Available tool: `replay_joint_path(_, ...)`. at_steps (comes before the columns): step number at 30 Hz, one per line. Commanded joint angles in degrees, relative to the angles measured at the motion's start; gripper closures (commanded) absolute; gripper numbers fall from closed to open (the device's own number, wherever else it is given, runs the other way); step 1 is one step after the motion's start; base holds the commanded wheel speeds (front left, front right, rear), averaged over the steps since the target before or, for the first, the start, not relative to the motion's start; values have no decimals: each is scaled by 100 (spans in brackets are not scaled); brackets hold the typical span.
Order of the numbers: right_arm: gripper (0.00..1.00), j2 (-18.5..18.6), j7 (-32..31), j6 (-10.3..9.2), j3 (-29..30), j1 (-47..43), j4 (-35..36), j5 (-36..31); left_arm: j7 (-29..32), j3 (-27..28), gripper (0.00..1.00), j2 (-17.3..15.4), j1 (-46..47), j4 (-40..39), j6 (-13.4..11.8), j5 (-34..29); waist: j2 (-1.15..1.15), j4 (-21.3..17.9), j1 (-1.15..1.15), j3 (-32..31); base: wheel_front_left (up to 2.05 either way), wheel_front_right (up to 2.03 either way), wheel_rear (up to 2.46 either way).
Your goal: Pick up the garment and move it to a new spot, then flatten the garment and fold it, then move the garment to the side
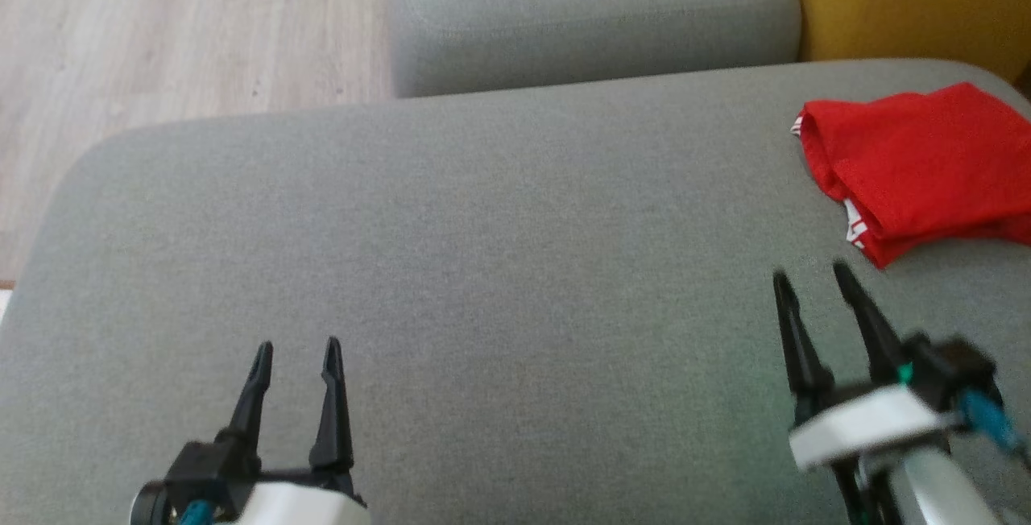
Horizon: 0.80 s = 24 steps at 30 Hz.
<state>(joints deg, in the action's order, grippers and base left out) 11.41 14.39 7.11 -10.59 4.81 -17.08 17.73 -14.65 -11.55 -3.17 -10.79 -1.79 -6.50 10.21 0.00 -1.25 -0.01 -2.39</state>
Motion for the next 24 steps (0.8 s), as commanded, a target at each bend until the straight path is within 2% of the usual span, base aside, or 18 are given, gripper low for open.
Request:
replay_joint_path(1,0,2,60,37,33,64,352,-165,-35,233,0,29,124,-221,29,-43,0,39,1,-76,0,0,0)
replay_joint_path(8,0,-295,61,37,181,-735,695,-652,-35,384,0,29,-199,-337,106,-73,0,111,1,-198,0,0,0)
replay_joint_path(22,0,-594,61,37,259,-918,752,-981,-35,561,0,29,-302,-227,299,-99,0,167,1,-267,0,0,0)
replay_joint_path(24,0,-619,61,37,265,-930,764,-993,-35,616,0,29,-311,-207,259,-178,0,168,1,-266,0,0,0)
